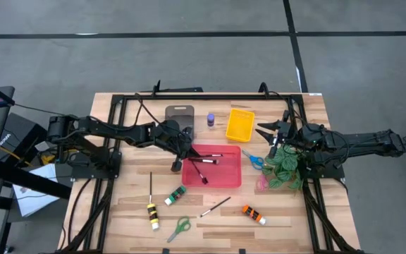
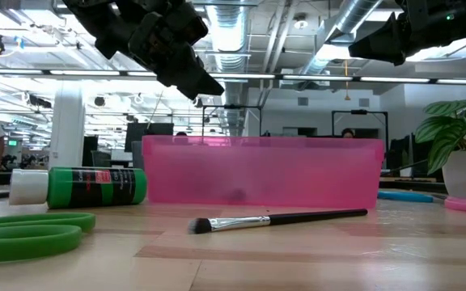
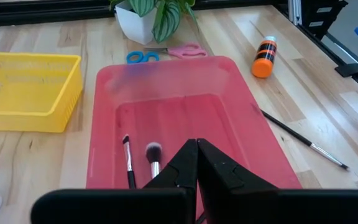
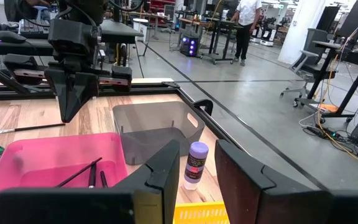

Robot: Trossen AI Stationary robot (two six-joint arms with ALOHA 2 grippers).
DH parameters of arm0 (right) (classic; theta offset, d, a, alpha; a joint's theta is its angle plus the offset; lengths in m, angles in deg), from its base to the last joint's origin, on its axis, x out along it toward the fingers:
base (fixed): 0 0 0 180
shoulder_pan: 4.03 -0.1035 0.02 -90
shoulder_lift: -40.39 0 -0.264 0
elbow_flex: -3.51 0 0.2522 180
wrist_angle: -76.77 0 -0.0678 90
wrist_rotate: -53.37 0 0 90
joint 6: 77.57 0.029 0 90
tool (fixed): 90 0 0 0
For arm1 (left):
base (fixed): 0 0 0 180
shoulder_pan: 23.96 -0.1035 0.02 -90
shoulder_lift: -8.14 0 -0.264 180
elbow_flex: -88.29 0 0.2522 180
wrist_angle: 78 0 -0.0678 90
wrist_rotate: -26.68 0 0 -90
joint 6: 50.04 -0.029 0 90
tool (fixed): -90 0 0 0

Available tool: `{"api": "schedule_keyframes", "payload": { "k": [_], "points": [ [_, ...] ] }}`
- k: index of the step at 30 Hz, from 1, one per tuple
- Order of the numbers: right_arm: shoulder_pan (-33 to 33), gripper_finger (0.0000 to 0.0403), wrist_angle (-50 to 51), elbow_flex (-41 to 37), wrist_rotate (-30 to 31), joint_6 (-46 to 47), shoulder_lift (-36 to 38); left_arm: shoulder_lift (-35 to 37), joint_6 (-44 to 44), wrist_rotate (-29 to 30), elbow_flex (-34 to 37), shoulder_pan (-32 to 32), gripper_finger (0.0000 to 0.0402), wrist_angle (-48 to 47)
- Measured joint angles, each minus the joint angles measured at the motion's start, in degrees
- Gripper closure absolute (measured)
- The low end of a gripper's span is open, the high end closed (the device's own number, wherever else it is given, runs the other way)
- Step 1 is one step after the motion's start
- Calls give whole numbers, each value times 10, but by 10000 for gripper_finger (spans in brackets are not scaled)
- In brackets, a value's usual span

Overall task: Pick & Place Paint Supplies
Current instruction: Put the black makeup brush into the red bin

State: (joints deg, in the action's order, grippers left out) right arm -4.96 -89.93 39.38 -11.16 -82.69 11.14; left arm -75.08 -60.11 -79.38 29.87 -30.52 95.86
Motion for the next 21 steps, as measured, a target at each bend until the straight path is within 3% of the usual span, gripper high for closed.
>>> {"api": "schedule_keyframes", "payload": {
  "k": [21],
  "points": [
    [0, 305, 15, 0, 0, 2, 0, 0, 132, -2, 0, 14, 402, -287]
  ]
}}
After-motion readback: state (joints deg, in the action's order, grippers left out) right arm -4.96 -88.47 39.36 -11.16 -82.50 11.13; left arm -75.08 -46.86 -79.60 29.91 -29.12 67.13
